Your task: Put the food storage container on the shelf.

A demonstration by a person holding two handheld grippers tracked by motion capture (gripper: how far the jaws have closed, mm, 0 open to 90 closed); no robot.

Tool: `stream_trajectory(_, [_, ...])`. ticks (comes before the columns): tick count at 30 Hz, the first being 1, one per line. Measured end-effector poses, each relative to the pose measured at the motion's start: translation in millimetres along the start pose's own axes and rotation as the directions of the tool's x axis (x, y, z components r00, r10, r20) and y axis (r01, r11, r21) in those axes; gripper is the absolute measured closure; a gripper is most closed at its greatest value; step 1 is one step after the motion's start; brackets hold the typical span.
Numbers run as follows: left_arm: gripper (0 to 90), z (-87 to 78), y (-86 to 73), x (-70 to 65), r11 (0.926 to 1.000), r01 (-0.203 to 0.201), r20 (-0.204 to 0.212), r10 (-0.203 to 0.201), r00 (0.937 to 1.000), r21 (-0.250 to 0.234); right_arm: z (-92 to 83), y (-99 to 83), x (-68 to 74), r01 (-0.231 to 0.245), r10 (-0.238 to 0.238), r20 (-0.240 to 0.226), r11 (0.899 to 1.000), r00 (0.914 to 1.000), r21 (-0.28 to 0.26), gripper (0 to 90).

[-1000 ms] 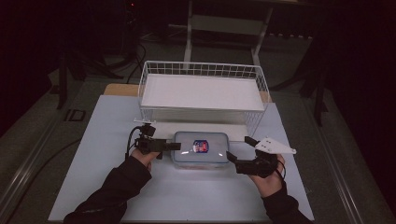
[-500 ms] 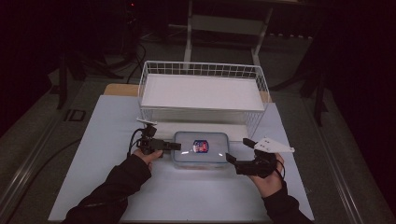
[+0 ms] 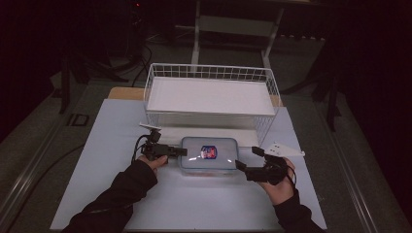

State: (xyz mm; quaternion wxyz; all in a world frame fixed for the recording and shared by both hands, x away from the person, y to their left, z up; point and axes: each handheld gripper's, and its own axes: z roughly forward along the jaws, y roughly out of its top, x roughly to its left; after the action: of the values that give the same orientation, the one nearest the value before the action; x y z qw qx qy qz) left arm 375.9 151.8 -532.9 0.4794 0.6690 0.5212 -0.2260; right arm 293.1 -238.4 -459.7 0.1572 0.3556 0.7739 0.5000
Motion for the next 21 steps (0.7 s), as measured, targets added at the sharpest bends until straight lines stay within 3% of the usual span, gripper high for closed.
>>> stream_trajectory(4, [48.8,-2.0,-1.6,1.4,1.0,0.0,0.023,0.0,0.9997,-0.01,7.2,-2.4,-8.6,-0.082,0.084,-0.05,0.996,0.9952,0.047,13.6])
stream_trajectory(10, [52.4,-6.5,-7.1,-5.5,0.9969,-0.077,0.035,0.077,0.9964,-0.019,19.3,-8.2,-23.3,-0.173,0.183,-0.079,0.978,0.98,0.116,15.1])
stream_trajectory(17, [56.5,-11.2,-15.0,-15.1,0.9811,-0.194,0.052,0.193,0.9798,-0.002,28.2,-13.6,-36.1,-0.258,0.276,-0.112,0.954,0.9546,0.151,19.6])
stream_trajectory(21, [57.6,-13.3,-18.7,-17.9,0.9736,-0.228,0.054,0.228,0.9722,0.001,32.0,-15.9,-41.6,-0.291,0.315,-0.135,0.941,0.9394,0.175,23.5])
